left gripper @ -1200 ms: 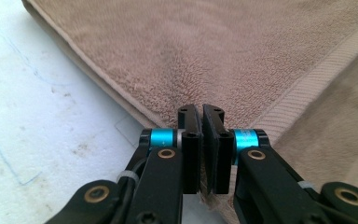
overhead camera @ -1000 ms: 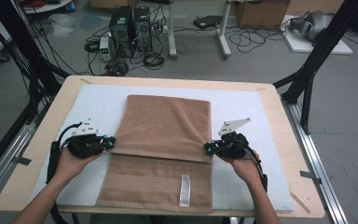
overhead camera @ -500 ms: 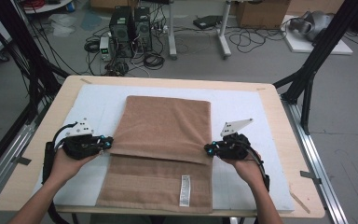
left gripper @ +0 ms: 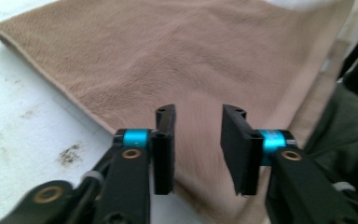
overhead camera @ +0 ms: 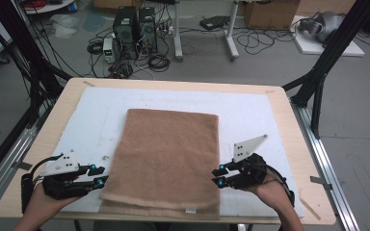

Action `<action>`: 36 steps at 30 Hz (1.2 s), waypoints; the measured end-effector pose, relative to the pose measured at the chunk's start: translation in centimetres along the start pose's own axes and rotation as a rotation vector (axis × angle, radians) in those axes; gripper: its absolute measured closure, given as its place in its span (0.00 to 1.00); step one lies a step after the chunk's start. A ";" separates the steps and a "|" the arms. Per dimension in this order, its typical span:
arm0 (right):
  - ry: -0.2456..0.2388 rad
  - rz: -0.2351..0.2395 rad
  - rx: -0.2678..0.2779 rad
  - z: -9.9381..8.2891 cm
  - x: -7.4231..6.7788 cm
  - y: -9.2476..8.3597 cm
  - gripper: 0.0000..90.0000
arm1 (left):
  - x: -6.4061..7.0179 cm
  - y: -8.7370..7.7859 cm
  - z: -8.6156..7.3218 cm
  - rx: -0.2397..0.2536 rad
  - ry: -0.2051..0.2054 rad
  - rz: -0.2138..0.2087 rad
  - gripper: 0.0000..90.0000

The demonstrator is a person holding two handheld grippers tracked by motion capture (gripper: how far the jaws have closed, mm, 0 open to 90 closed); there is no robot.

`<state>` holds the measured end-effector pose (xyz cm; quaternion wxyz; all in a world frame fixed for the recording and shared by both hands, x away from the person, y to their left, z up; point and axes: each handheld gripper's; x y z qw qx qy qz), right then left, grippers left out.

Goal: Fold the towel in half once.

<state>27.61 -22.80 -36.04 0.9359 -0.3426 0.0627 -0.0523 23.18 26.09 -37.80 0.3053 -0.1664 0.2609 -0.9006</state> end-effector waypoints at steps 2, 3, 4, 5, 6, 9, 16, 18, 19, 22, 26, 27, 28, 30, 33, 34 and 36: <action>0.030 -0.037 0.009 -0.5 1.3 0.4 0.71 | -0.6 1.0 0.3 0.008 0.018 0.032 0.66; 0.048 -0.054 0.013 -0.7 1.9 0.6 0.69 | -1.3 1.8 0.5 0.015 0.008 0.039 0.63; 0.076 -0.084 0.012 -0.9 2.8 0.9 0.67 | -1.9 2.5 0.7 0.023 0.003 0.056 0.62; 0.103 -0.114 0.016 -1.1 3.6 1.1 0.64 | -2.6 3.2 0.9 0.023 -0.018 0.074 0.62; 0.123 -0.141 0.022 -1.2 4.4 1.3 0.63 | -3.2 3.9 1.1 0.023 -0.035 0.081 0.59; 0.148 -0.221 0.033 -1.4 6.4 1.8 0.59 | -5.0 5.8 1.6 0.028 -0.059 0.115 0.57; 0.170 -0.370 0.013 -0.7 11.0 2.7 0.56 | -8.6 9.5 4.7 0.077 -0.139 0.202 0.62; 0.194 -0.402 0.001 -0.8 12.6 3.1 0.55 | -9.9 10.9 5.5 0.071 -0.175 0.241 0.64; 0.209 -0.421 -0.017 -0.9 13.3 3.4 0.55 | -10.4 11.5 5.9 0.057 -0.181 0.271 0.64; 0.246 -0.454 -0.048 -1.4 15.2 4.0 0.50 | -12.0 13.0 6.2 0.041 -0.226 0.305 0.63; 0.285 -0.494 -0.047 -2.7 16.7 4.9 0.49 | -13.5 15.0 5.6 -0.004 -0.286 0.288 0.55; 0.294 -0.503 -0.054 -3.0 17.0 5.2 0.48 | -13.7 15.4 5.5 -0.014 -0.302 0.274 0.53; 0.310 -0.501 -0.048 -3.2 17.2 5.4 0.48 | -13.8 15.8 5.4 -0.031 -0.301 0.265 0.51; 0.336 -0.486 -0.040 -3.7 17.6 5.9 0.49 | -13.7 16.2 5.4 -0.032 -0.269 0.276 0.52; 0.342 -0.477 -0.012 -3.9 17.9 6.3 0.63 | -13.7 16.4 5.4 -0.008 -0.282 0.244 0.75; 0.341 -0.451 0.004 -3.9 17.9 6.4 0.80 | -13.5 16.6 5.5 -0.004 -0.274 0.247 0.83; 0.314 -0.400 -0.001 -3.4 17.8 6.7 0.93 | -12.9 16.8 5.9 -0.030 -0.192 0.284 0.90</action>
Point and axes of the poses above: each handheld gripper's, and its own axes: y roughly forward along the jaws, z roughly out of its top, x roughly to its right, and after that the axes turned 7 degrees about -y, right-handed
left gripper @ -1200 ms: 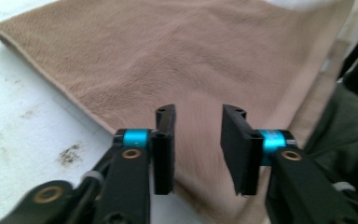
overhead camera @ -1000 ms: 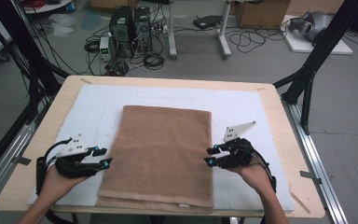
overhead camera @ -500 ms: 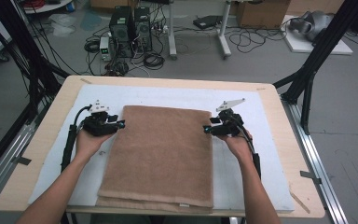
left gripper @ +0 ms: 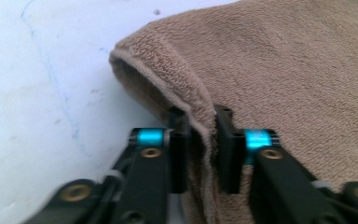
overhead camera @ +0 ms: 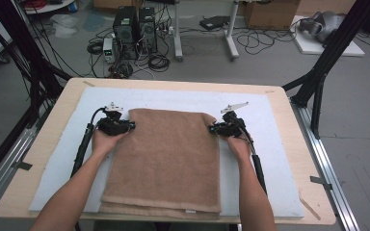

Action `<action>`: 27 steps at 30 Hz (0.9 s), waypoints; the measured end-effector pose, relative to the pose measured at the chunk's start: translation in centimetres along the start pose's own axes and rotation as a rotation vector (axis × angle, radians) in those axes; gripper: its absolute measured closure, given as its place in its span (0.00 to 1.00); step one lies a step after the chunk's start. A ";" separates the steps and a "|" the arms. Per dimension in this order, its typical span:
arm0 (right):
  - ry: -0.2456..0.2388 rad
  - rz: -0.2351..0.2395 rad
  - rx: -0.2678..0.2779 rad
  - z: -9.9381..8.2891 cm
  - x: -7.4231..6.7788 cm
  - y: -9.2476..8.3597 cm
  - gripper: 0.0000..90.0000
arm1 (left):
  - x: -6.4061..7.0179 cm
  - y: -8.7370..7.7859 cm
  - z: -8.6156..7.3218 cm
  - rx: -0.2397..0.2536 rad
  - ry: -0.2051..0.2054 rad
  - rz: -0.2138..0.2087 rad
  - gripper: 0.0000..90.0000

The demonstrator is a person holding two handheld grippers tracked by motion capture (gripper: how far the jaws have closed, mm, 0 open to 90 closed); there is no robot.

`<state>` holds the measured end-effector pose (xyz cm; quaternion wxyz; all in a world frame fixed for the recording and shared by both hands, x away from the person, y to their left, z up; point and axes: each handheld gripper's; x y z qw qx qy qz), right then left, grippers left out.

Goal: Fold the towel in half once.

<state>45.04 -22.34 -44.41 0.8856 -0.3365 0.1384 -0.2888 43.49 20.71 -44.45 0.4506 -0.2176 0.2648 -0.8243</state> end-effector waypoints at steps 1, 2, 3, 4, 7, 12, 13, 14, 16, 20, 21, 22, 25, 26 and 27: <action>-0.015 -0.008 -0.018 0.5 0.0 0.1 0.93 | 0.2 0.0 0.2 0.002 0.030 0.028 0.91; -0.024 -0.026 -0.036 1.0 0.1 -0.1 0.93 | 0.1 -0.2 0.6 0.005 0.025 0.044 0.91; -0.030 -0.055 -0.031 1.6 0.3 -0.4 0.93 | 0.0 -0.3 1.1 0.022 0.006 0.047 0.92; -0.021 -0.065 -0.002 2.2 0.6 -0.8 0.93 | -0.1 -0.4 1.6 0.044 0.006 0.056 0.92; -0.051 -0.100 0.007 4.5 1.3 -1.6 0.93 | -0.2 -0.9 3.7 0.097 0.004 0.074 0.92; -0.090 -0.152 0.018 7.7 2.8 -2.5 0.88 | -1.4 -1.3 6.8 0.155 0.000 0.081 0.90; -0.072 -0.162 0.015 8.0 3.2 -2.5 0.81 | -1.7 -1.3 7.0 0.152 -0.004 0.097 0.82; -0.074 -0.166 0.023 7.9 3.5 -2.6 0.78 | -2.0 -1.4 7.0 0.149 -0.020 0.095 0.73; -0.050 -0.134 0.021 7.5 3.7 -2.6 0.67 | -2.7 -1.6 6.6 0.122 -0.054 0.068 0.66; -0.029 -0.051 -0.026 6.7 2.6 -2.3 0.50 | -2.6 -2.5 4.9 0.100 -0.026 -0.005 0.61; -0.052 -0.032 -0.021 6.5 2.0 -2.4 0.50 | -2.5 -2.9 4.4 0.096 -0.010 -0.032 0.61; -0.088 -0.022 0.007 6.1 1.2 -2.7 0.50 | -2.3 -3.4 3.8 0.095 0.008 -0.054 0.61; -0.139 0.026 0.012 5.2 -0.7 -3.5 0.42 | -1.9 -5.1 2.2 0.102 0.057 -0.117 0.59; -0.138 0.044 -0.014 5.1 -1.1 -3.8 0.41 | -1.8 -5.6 1.8 0.095 0.074 -0.123 0.59; -0.150 0.040 0.006 4.8 -1.6 -4.3 0.41 | -1.6 -6.1 1.5 0.077 0.078 -0.137 0.58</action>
Point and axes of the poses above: each handheld gripper's, and its own axes: y roughly forward along the jaws, z roughly out of its top, x roughly to its right, and after that the axes turned 7 degrees about -y, right-handed
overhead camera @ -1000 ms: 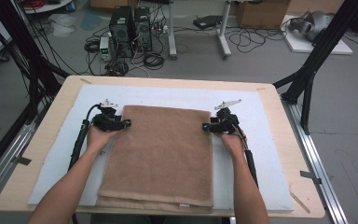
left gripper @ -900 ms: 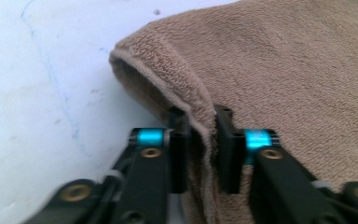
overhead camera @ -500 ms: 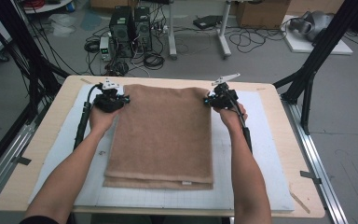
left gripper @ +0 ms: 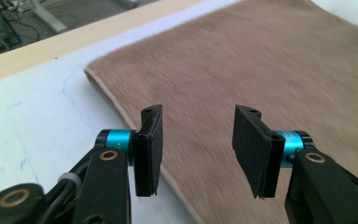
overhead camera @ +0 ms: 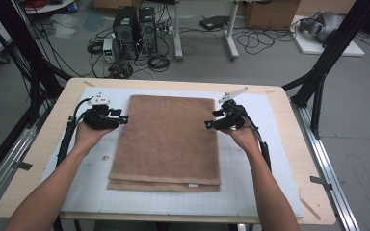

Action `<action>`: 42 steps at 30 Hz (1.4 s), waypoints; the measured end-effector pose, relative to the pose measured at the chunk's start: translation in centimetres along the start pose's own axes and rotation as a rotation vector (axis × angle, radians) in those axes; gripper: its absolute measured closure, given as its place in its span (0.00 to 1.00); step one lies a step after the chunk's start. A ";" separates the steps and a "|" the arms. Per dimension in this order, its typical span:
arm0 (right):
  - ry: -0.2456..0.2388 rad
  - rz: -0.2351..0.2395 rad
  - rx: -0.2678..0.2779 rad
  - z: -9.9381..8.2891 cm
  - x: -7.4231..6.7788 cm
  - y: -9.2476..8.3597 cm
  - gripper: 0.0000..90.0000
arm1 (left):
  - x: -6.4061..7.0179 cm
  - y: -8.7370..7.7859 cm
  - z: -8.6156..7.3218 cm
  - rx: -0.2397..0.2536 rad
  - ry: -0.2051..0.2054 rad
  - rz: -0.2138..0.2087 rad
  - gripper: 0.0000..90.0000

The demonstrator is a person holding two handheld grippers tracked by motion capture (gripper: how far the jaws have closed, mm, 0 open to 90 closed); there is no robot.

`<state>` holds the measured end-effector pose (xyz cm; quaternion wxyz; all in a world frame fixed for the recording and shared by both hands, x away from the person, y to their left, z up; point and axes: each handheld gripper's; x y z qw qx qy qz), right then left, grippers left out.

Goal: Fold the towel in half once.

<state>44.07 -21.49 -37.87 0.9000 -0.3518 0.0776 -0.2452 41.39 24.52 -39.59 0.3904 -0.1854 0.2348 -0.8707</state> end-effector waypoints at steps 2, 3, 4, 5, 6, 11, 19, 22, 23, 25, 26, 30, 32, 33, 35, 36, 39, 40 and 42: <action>-0.009 -0.016 0.062 -0.5 -1.1 -1.0 0.42 | 0.7 -1.0 -0.5 0.019 0.027 -0.017 0.54; -0.014 -0.020 0.061 -0.7 -1.6 -1.4 0.42 | 1.1 -1.5 -0.8 0.034 0.033 -0.034 0.54; -0.025 -0.023 0.070 -0.9 -2.1 -1.7 0.42 | 1.5 -2.1 -1.2 0.044 0.041 -0.047 0.53; -0.029 -0.023 0.081 -1.3 -2.7 -2.1 0.42 | 1.9 -2.3 -1.5 0.046 0.045 -0.050 0.51; -0.033 -0.020 0.079 -1.5 -3.0 -2.2 0.41 | 2.2 -2.8 -1.9 0.048 0.053 -0.062 0.49; -0.050 0.004 0.081 -3.3 -5.2 -2.9 0.45 | 4.0 -4.1 -4.5 0.041 0.077 -0.095 0.50; -0.075 0.071 0.080 -5.9 -8.9 -3.0 0.54 | 6.0 -5.2 -8.3 -0.053 0.120 -0.128 0.56; -0.079 0.101 0.066 -7.0 -10.0 -2.5 0.58 | 6.6 -5.5 -9.2 -0.029 0.116 -0.157 0.63; -0.083 0.114 0.057 -7.3 -10.4 -2.3 0.60 | 6.7 -5.4 -9.4 -0.037 0.117 -0.167 0.65; -0.092 0.137 0.028 -7.9 -10.9 -1.7 0.63 | 6.8 -5.1 -10.0 -0.058 0.113 -0.184 0.70; -0.096 0.138 0.009 -8.1 -11.1 -1.4 0.65 | 6.9 -4.9 -10.1 -0.074 0.117 -0.186 0.72; -0.092 0.133 0.001 -8.9 -11.5 -0.7 0.73 | 7.4 -4.3 -10.6 -0.083 0.127 -0.163 0.75; -0.080 0.131 0.006 -9.0 -11.4 -0.8 0.83 | 7.6 -4.3 -10.5 -0.081 0.134 -0.151 0.84; -0.090 0.140 0.002 -8.9 -11.4 -0.8 0.90 | 7.6 -4.2 -10.5 -0.078 0.141 -0.150 0.91; -0.108 0.141 -0.007 -8.7 -11.5 -0.8 0.94 | 7.6 -4.2 -10.4 -0.084 0.133 -0.155 0.96; -0.109 0.145 -0.010 -8.6 -11.5 -0.8 0.96 | 7.4 -4.3 -10.3 -0.086 0.119 -0.161 0.97; -0.093 0.164 0.019 -8.5 -11.1 -1.3 0.99 | 7.2 -4.7 -10.1 -0.072 0.091 -0.171 0.99; -0.094 0.167 0.022 -8.5 -11.1 -1.5 0.99 | 7.2 -4.9 -10.0 -0.066 0.097 -0.171 0.99; -0.106 0.165 0.027 -8.2 -11.0 -1.9 0.99 | 7.2 -5.4 -9.7 -0.057 0.109 -0.167 0.99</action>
Point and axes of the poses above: each handheld gripper's, and its own axes: y roughly forward along the jaws, z roughly out of its top, x roughly to its right, and after that the axes turned 7 degrees about -y, right-handed
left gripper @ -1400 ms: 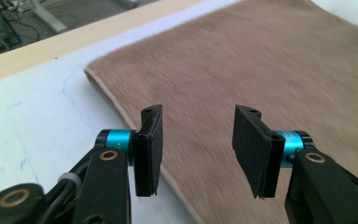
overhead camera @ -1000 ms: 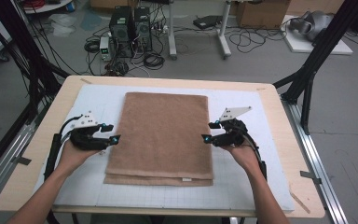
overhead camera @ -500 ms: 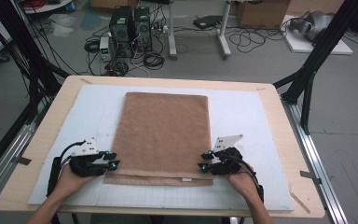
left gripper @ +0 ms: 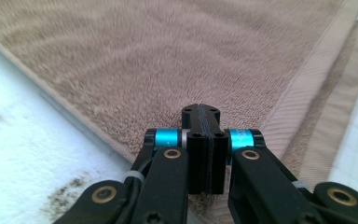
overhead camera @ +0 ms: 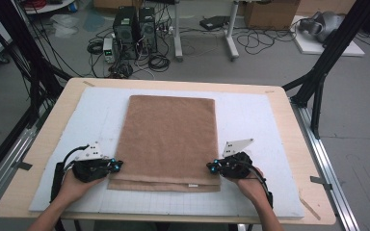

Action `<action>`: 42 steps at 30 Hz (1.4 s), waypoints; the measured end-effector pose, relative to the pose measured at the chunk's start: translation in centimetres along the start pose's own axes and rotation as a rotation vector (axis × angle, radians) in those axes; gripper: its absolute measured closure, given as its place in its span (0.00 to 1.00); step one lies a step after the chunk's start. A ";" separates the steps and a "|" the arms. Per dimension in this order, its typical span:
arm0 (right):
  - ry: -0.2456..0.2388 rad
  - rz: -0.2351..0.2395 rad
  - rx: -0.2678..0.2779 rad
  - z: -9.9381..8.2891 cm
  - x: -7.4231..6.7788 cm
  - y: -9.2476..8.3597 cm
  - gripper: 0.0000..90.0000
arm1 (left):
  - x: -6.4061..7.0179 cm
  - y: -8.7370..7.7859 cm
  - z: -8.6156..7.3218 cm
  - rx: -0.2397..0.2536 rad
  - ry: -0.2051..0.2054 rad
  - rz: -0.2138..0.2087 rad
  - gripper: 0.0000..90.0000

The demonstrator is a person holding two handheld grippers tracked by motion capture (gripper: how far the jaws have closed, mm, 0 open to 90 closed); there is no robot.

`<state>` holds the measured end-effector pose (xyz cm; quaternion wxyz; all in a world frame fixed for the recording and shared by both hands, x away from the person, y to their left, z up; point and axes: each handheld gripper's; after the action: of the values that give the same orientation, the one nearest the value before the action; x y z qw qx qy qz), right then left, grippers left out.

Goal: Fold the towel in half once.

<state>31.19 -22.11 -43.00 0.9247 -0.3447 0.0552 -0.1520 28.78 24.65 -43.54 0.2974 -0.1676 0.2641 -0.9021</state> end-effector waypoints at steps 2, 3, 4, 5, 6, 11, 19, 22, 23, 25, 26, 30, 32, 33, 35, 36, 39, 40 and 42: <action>-0.004 0.004 0.012 0.3 0.0 -0.5 0.99 | 0.1 -0.4 0.2 0.024 -0.011 -0.008 0.99; -0.009 -0.003 0.017 0.4 -0.1 -0.7 0.99 | 0.2 -0.7 0.3 0.034 -0.013 -0.014 0.99; -0.009 -0.008 0.021 0.6 -0.1 -0.9 0.99 | 0.3 -0.8 0.3 0.036 -0.003 -0.019 0.99; -0.011 -0.010 0.023 0.6 -0.2 -1.1 0.99 | 0.5 -0.9 0.2 0.029 0.010 -0.025 0.99; -0.015 0.001 0.025 0.6 -0.3 -1.2 0.99 | 0.5 -0.8 0.0 0.021 0.016 -0.031 0.99; 0.033 0.043 0.029 -0.4 -0.9 -0.7 0.70 | 0.6 0.2 -1.1 -0.048 0.026 -0.002 0.70; -0.009 0.030 -0.033 -0.8 -1.4 0.7 0.96 | 0.8 0.5 -0.9 -0.043 0.029 0.002 0.96; -0.010 0.033 -0.014 -0.5 -1.3 0.2 0.96 | 0.8 -0.1 -0.7 -0.015 0.018 0.001 0.97; -0.008 0.030 0.002 -0.4 -1.3 -0.1 0.96 | 0.8 -0.4 -0.6 -0.002 0.013 -0.001 0.97; -0.002 0.034 0.030 0.0 -1.2 -0.7 0.96 | 0.8 -1.0 -0.1 0.026 0.004 -0.005 0.97; -0.005 0.027 0.039 0.2 -1.2 -1.0 0.96 | 0.8 -1.3 0.1 0.035 0.005 -0.007 0.97; -0.022 0.015 0.051 0.9 -1.3 -1.9 0.96 | 1.1 -2.4 0.9 0.074 0.004 -0.008 0.97; -0.019 0.007 0.069 1.2 -1.3 -2.4 0.96 | 1.4 -2.8 1.1 0.087 0.008 -0.010 0.97; -0.018 0.008 0.071 1.3 -1.3 -2.7 0.96 | 1.5 -2.8 1.1 0.089 0.008 -0.012 0.97; -0.031 0.007 0.064 1.5 -1.5 -2.8 0.96 | 1.7 -2.8 1.0 0.075 0.013 -0.023 0.97; -0.032 0.012 0.063 1.5 -1.7 -2.9 0.96 | 1.9 -2.8 0.9 0.072 0.017 -0.026 0.97; -0.039 0.026 0.060 1.3 -2.4 -3.2 0.96 | 2.1 -2.7 0.2 0.053 0.020 -0.036 0.97; -0.041 0.030 0.057 1.1 -2.5 -3.2 0.96 | 2.1 -2.6 -0.1 0.039 0.019 -0.037 0.97; -0.025 0.052 0.032 0.5 -2.6 -2.8 0.96 | 2.0 -2.1 -0.9 0.004 0.004 -0.047 0.97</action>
<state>28.18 -22.95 -40.78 0.9344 -0.3301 0.0499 -0.1246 25.87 25.13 -42.76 0.2758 -0.1713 0.2587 -0.9098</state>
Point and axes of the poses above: each handheld gripper's, and its own axes: y roughly forward along the jaws, z roughly out of its top, x roughly to its right, and after that the axes turned 7 degrees about -y, right-handed
